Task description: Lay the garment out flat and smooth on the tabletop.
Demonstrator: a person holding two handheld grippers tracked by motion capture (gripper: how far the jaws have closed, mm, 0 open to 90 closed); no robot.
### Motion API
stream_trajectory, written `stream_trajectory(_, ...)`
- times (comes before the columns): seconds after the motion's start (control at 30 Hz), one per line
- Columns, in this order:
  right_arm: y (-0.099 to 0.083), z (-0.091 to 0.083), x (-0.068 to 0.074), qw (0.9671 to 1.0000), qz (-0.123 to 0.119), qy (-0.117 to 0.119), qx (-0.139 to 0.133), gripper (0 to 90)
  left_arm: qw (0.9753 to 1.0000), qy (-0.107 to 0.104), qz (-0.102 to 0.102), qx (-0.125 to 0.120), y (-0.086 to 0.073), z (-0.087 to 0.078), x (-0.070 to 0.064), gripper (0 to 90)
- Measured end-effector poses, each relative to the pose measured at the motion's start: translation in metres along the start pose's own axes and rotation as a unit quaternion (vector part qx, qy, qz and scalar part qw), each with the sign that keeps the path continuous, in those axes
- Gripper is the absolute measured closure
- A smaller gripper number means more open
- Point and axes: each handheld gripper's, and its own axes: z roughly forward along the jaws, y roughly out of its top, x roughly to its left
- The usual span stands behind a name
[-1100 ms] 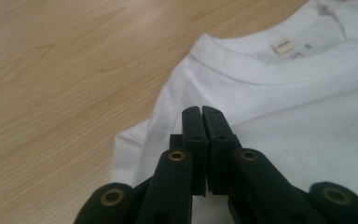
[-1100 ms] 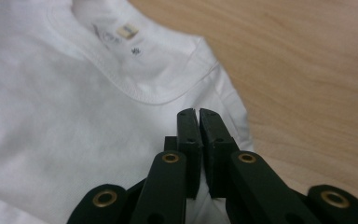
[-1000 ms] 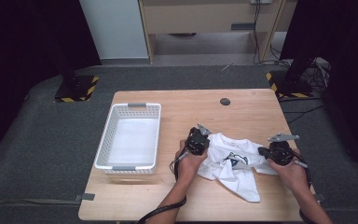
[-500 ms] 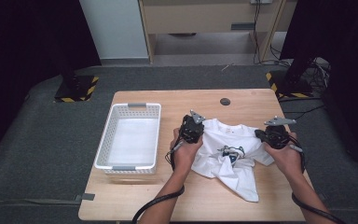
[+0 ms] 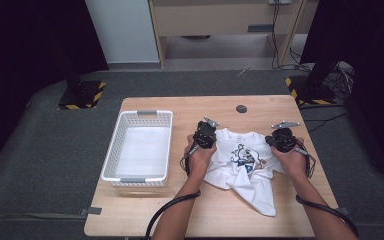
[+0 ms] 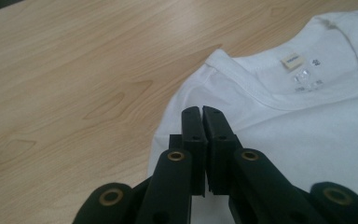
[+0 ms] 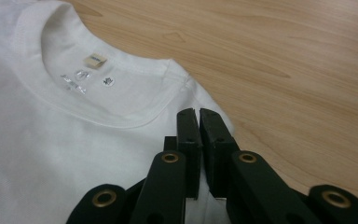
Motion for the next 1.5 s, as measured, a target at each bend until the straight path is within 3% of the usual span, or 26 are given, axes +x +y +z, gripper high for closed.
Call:
stream_trajectory(0.23, -0.005, 0.012, 0.002, 0.9999, 0.012, 0.007, 0.009, 82.4, 0.9998, -0.004, 0.000, 0.019, -0.009, 0.006, -0.002, 84.2)
stream_trajectory(0.4, -0.008, 0.010, 0.002, 0.9994, 0.031, 0.013, -0.008, 67.5, 0.9995, 0.017, -0.005, 0.026, -0.013, 0.004, -0.005, 54.9)
stream_trajectory(0.47, -0.008, 0.006, 0.002, 0.9988, 0.042, 0.017, -0.016, 56.4, 0.9996, 0.020, -0.008, 0.019, -0.013, -0.002, -0.006, 45.2)
stream_trajectory(0.6, -0.007, -0.008, 0.007, 0.9984, 0.038, 0.025, -0.033, 36.8, 0.9998, 0.015, -0.013, 0.006, -0.012, -0.016, -0.011, 33.4)
stream_trajectory(0.7, -0.009, -0.020, 0.013, 0.9980, 0.036, 0.030, -0.043, 29.4, 0.9997, 0.004, -0.023, -0.005, -0.013, -0.028, -0.017, 27.9)
stream_trajectory(0.8, -0.017, -0.031, 0.019, 0.9971, 0.039, 0.032, -0.057, 21.3, 0.9997, 0.001, -0.020, -0.012, -0.017, -0.039, -0.024, 20.6)
stream_trajectory(0.97, -0.027, -0.049, 0.029, 0.9958, 0.036, 0.040, -0.074, 16.2, 0.9997, -0.003, -0.012, -0.019, -0.030, -0.055, -0.038, 13.0)
stream_trajectory(1.2, -0.039, -0.067, 0.044, 0.9949, 0.021, 0.054, -0.083, 15.8, 0.9996, -0.006, 0.007, -0.027, -0.050, -0.073, -0.053, 13.0)
stream_trajectory(1.5, -0.066, -0.087, 0.053, 0.9951, 0.011, 0.065, -0.073, 20.0, 0.9994, 0.007, 0.023, -0.024, -0.075, -0.099, -0.052, 15.1)
